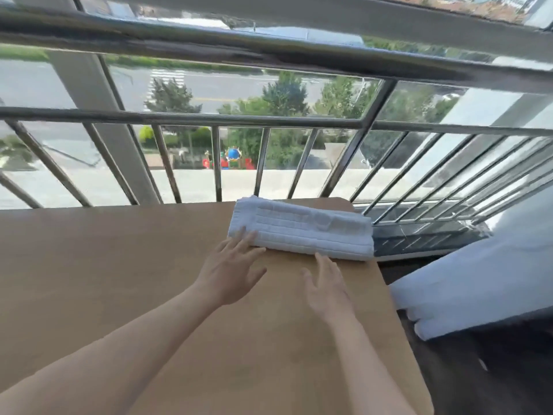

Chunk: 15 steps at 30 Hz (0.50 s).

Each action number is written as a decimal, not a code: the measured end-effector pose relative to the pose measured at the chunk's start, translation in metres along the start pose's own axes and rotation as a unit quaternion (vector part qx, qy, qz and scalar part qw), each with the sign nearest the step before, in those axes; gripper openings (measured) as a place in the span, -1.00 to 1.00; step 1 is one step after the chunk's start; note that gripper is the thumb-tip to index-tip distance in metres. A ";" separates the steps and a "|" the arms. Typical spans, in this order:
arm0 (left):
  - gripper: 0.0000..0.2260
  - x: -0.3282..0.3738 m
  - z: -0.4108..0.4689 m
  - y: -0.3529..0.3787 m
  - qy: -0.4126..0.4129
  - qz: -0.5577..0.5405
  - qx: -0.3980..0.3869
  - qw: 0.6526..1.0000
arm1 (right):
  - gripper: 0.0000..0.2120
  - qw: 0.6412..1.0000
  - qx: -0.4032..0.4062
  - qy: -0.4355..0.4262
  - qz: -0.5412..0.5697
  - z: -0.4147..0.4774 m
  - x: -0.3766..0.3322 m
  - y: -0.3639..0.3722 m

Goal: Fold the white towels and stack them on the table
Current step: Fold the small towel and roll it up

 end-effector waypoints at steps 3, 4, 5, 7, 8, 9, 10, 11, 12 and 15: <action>-0.60 0.014 0.049 0.020 -0.004 -0.014 0.072 0.997 | -0.41 0.995 0.064 -0.071 0.029 0.056 0.019 -0.014; -0.56 0.016 0.064 0.028 -0.016 -0.030 0.060 0.998 | -0.41 0.992 0.076 -0.101 -0.012 0.074 0.022 -0.017; -0.52 0.018 0.076 0.038 -0.026 -0.033 0.042 0.998 | -0.39 0.986 0.081 -0.131 -0.065 0.088 0.026 -0.019; -0.45 0.019 0.097 0.057 -0.035 -0.024 0.025 0.999 | -0.36 0.969 0.083 -0.180 -0.148 0.113 0.034 -0.020; -0.42 0.020 0.106 0.063 -0.033 -0.017 0.018 0.999 | -0.33 0.963 0.073 -0.194 -0.170 0.125 0.036 -0.019; -0.38 0.019 0.113 0.069 -0.033 -0.011 0.014 0.999 | -0.30 0.960 0.064 -0.203 -0.183 0.134 0.038 -0.018; -0.34 0.017 0.118 0.073 -0.038 -0.003 0.017 0.999 | -0.27 0.957 0.062 -0.211 -0.188 0.143 0.040 -0.016; -0.31 0.015 0.122 0.076 -0.044 0.006 0.026 0.999 | -0.24 0.954 0.069 -0.221 -0.190 0.149 0.040 -0.016; -0.29 0.015 0.125 0.078 -0.049 0.015 0.039 0.998 | -0.21 0.949 0.082 -0.235 -0.193 0.154 0.040 -0.016; -0.31 0.014 0.133 0.077 -0.063 0.017 0.073 0.995 | -0.23 0.929 0.137 -0.276 -0.202 0.165 0.040 -0.018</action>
Point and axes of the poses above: each hand's wrist, its own z-axis towards the middle knuckle, its own y-axis out of the palm, x = y × z, the point moved 4 cm from there along z, towards the middle knuckle, and after that the axes turned 5 degrees about z, right-handed, at the moved point
